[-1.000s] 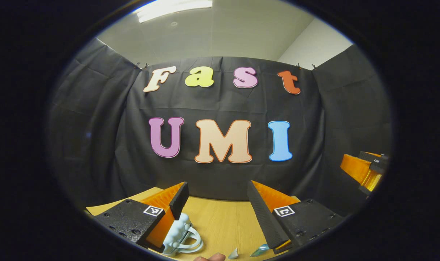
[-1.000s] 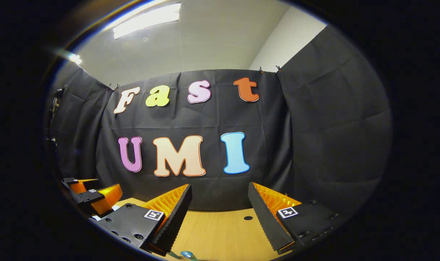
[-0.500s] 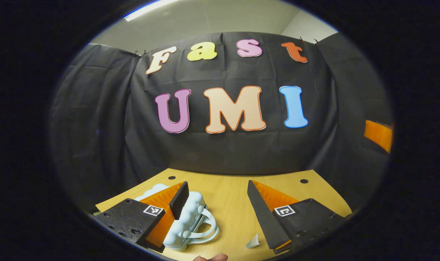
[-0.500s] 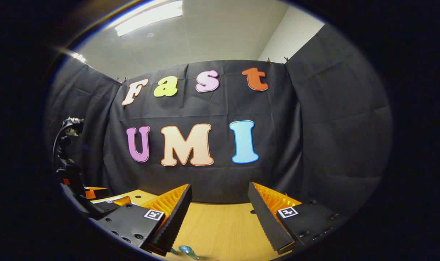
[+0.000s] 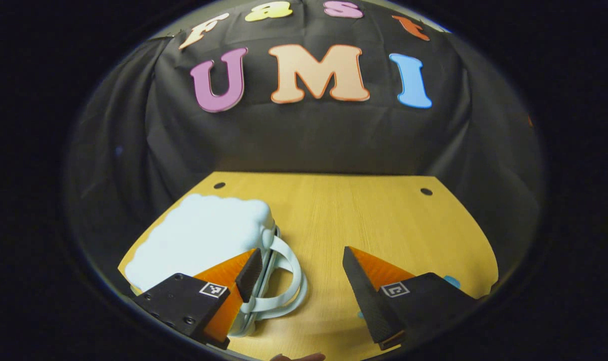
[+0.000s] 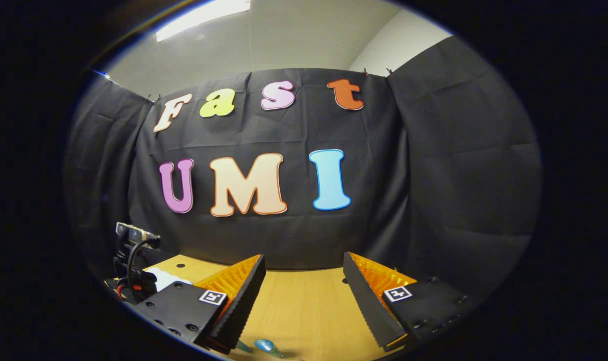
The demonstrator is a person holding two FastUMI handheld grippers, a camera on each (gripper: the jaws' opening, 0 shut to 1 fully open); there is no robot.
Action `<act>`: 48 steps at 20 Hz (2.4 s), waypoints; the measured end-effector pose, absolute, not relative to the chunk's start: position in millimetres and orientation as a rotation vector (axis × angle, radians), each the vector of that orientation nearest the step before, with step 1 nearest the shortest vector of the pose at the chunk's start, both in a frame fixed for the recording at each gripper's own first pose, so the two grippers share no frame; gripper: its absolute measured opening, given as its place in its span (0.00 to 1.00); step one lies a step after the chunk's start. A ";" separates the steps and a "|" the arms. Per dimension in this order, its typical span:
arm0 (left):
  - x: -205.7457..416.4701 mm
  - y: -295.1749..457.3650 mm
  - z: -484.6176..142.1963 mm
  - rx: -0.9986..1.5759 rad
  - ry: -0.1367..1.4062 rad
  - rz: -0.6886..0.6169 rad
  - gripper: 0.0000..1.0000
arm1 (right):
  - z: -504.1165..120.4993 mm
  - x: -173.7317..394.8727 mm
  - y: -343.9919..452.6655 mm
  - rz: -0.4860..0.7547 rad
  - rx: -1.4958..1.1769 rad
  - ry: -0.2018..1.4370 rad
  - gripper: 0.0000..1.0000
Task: First open the suitcase, pack the skin care products into it, and then close the suitcase.
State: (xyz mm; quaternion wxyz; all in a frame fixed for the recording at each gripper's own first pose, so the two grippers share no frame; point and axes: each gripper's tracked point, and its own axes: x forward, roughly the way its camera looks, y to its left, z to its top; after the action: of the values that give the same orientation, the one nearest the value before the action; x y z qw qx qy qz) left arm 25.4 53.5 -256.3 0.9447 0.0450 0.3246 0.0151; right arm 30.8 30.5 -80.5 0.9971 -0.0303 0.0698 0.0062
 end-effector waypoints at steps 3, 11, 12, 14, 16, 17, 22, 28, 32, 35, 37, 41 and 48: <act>25.8 56.8 -283.9 0.090 0.741 0.021 0.95 | -88.8 29.9 30.3 -0.015 -0.076 0.171 0.98; 28.5 63.3 -339.4 0.046 0.921 0.006 0.93 | -92.0 22.7 22.0 -0.065 -0.123 0.189 0.96; 28.7 63.2 -344.5 0.047 0.935 0.004 0.87 | -92.3 22.1 22.2 -0.066 -0.131 0.187 0.96; 28.8 65.1 -354.2 0.049 0.966 0.001 0.84 | -91.7 20.6 24.4 -0.065 -0.146 0.185 0.98; 30.6 63.2 -358.9 0.046 0.982 -0.016 0.81 | -90.8 18.9 24.5 -0.065 -0.167 0.179 0.98; 31.1 64.2 -361.5 0.047 0.988 -0.016 0.77 | -90.0 18.8 24.2 -0.064 -0.176 0.176 0.96; 30.6 73.3 -364.0 0.086 1.013 -0.007 0.22 | -90.9 17.7 22.5 -0.065 -0.175 0.171 0.99; 32.2 73.7 -361.2 0.125 1.010 -0.051 0.04 | -92.7 17.6 22.8 -0.056 -0.147 0.163 1.00; 34.1 67.0 -349.8 0.197 0.967 -0.058 0.00 | -90.1 18.9 25.7 -0.042 -0.130 0.145 0.99; 33.1 64.9 -337.6 0.169 0.960 -0.077 0.00 | -90.0 19.7 28.0 -0.030 -0.113 0.139 0.99; 35.2 64.8 -326.2 0.175 0.943 -0.080 0.00 | -91.8 22.0 32.7 -0.018 -0.098 0.140 0.99; 38.8 69.4 -295.8 0.174 0.905 -0.082 0.00 | -92.7 23.2 45.8 0.014 -0.090 0.136 1.00; 52.7 100.5 -220.5 0.126 0.793 -0.063 0.00 | -102.0 24.6 74.8 0.056 -0.067 0.147 0.99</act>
State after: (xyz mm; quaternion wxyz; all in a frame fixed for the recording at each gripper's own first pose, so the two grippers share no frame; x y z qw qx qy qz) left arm 52.7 100.5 -220.5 0.9200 0.0615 0.3860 -0.0306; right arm 24.6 74.8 -102.0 0.9963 -0.0333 0.0737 0.0278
